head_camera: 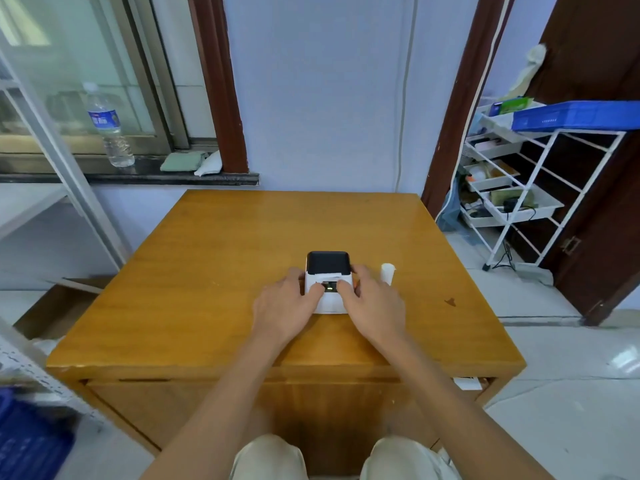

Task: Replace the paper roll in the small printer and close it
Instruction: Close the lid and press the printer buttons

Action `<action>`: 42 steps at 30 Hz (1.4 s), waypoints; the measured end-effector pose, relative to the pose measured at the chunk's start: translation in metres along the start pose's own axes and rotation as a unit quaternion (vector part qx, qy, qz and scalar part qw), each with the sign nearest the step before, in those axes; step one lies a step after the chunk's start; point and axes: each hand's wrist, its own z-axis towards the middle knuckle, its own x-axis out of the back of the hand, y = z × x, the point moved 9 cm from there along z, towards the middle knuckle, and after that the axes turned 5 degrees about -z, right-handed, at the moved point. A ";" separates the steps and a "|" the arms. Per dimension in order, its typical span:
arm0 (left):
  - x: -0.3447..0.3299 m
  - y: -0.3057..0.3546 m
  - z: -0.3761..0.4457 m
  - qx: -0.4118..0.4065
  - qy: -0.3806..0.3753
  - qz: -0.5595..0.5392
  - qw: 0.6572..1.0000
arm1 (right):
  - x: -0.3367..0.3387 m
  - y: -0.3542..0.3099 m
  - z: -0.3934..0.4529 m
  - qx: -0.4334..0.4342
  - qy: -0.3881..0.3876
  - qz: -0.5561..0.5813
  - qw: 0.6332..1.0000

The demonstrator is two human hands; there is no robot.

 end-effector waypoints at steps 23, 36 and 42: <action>0.000 -0.001 0.001 -0.008 0.001 -0.006 1.000 | -0.002 -0.007 0.001 0.035 -0.006 -0.011 0.999; 0.001 0.009 -0.006 -0.055 0.008 0.040 0.998 | -0.001 -0.005 -0.001 0.033 -0.009 0.023 0.999; 0.002 0.010 -0.007 -0.053 0.011 0.043 0.998 | 0.001 -0.005 -0.002 0.030 -0.007 0.021 0.999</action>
